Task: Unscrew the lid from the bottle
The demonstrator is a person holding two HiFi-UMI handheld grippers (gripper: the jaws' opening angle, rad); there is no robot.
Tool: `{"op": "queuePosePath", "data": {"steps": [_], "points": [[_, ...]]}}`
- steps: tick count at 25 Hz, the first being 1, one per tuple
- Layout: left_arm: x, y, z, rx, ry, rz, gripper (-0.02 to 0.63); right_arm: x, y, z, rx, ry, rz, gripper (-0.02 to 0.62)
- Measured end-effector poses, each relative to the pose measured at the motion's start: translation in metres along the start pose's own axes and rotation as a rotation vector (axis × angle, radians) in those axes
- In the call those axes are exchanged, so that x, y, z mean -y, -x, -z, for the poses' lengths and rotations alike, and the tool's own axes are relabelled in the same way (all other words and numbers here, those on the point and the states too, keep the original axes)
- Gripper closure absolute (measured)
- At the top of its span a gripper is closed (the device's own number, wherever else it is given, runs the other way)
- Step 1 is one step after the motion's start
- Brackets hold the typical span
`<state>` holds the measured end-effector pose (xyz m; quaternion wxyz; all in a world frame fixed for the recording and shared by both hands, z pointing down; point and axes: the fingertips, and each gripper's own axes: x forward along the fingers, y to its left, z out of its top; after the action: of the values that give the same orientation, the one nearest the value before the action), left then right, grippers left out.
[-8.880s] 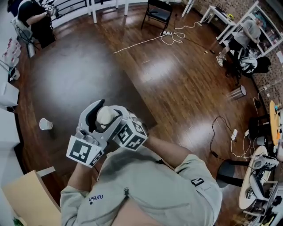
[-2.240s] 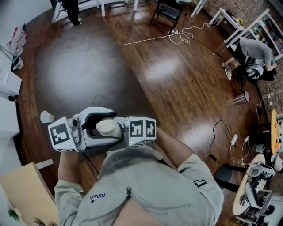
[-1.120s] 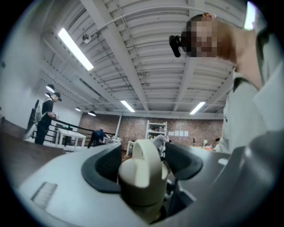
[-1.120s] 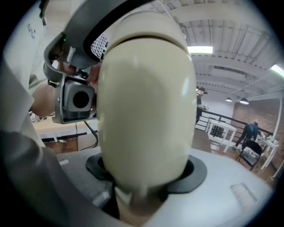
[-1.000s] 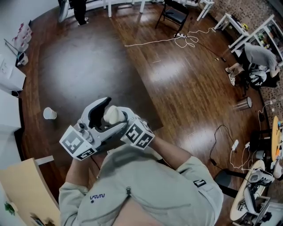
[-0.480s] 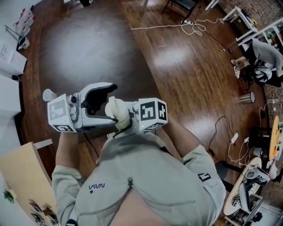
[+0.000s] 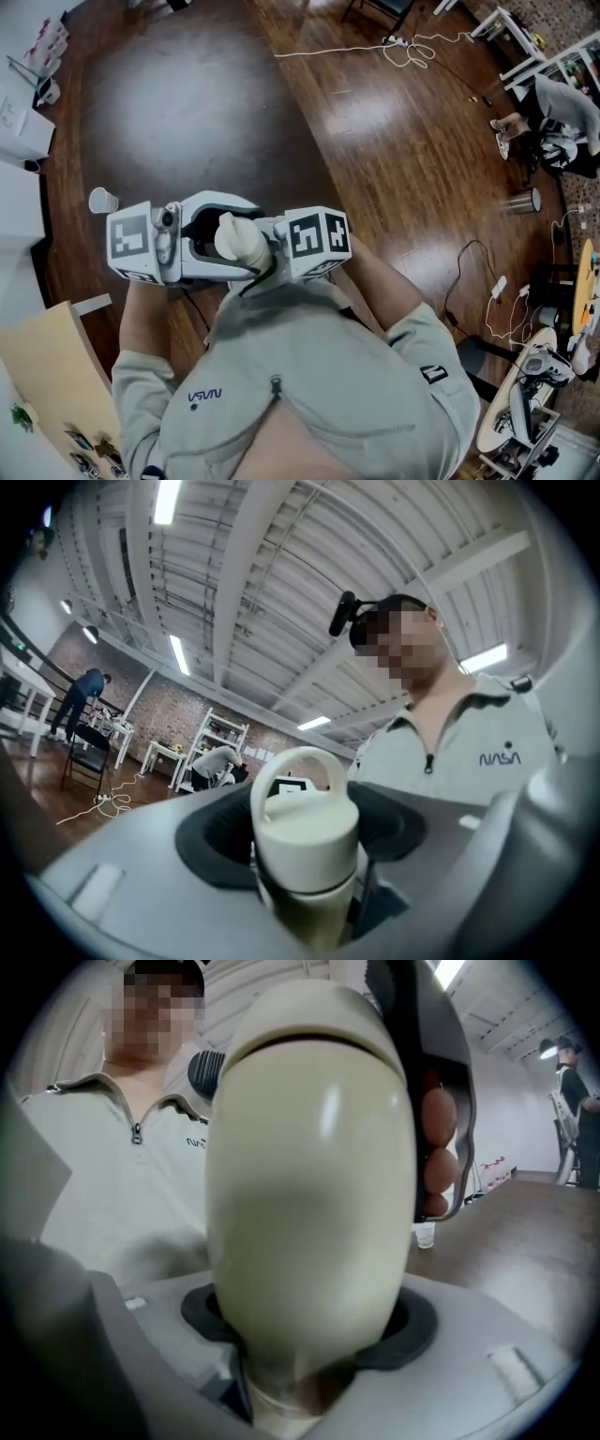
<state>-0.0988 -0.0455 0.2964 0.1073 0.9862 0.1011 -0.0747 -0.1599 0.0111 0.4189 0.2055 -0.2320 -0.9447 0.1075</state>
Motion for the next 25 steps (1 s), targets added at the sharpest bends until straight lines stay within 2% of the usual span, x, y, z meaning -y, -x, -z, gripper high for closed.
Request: {"op": "queuePosePath", "data": {"steps": [3,5,7,10,12,14,15,17,22,25], "points": [[-0.008,-0.001,0.004,-0.024,-0.031,-0.084,0.301,0.015,0.003,0.007,-0.024,0.016,0.109,0.298],[-0.018,-0.001,0.006,-0.041,-0.067,-0.175,0.301,0.032,0.01,0.01,-0.039,0.026,0.233,0.298],[-0.032,0.0,0.006,-0.063,-0.121,-0.293,0.301,0.056,0.02,0.011,-0.046,0.039,0.399,0.298],[-0.053,0.004,0.004,-0.075,-0.194,-0.497,0.302,0.094,0.042,0.01,-0.048,0.065,0.698,0.298],[-0.066,0.007,0.0,-0.036,-0.194,-0.64,0.302,0.113,0.058,0.011,-0.041,0.062,0.876,0.298],[-0.077,0.009,-0.004,0.01,-0.176,-0.77,0.302,0.127,0.067,0.015,-0.015,0.023,1.005,0.298],[-0.08,0.009,-0.004,0.026,-0.172,-0.815,0.303,0.131,0.069,0.018,0.0,0.005,1.041,0.298],[-0.083,0.008,-0.002,0.037,-0.167,-0.854,0.304,0.133,0.067,0.023,0.023,-0.013,1.064,0.298],[-0.081,0.011,-0.004,0.039,-0.157,-0.844,0.302,0.135,0.065,0.029,0.011,-0.005,1.046,0.298],[-0.076,0.019,-0.023,0.092,-0.167,-0.844,0.302,0.137,0.068,0.034,0.007,0.004,1.044,0.298]]}}
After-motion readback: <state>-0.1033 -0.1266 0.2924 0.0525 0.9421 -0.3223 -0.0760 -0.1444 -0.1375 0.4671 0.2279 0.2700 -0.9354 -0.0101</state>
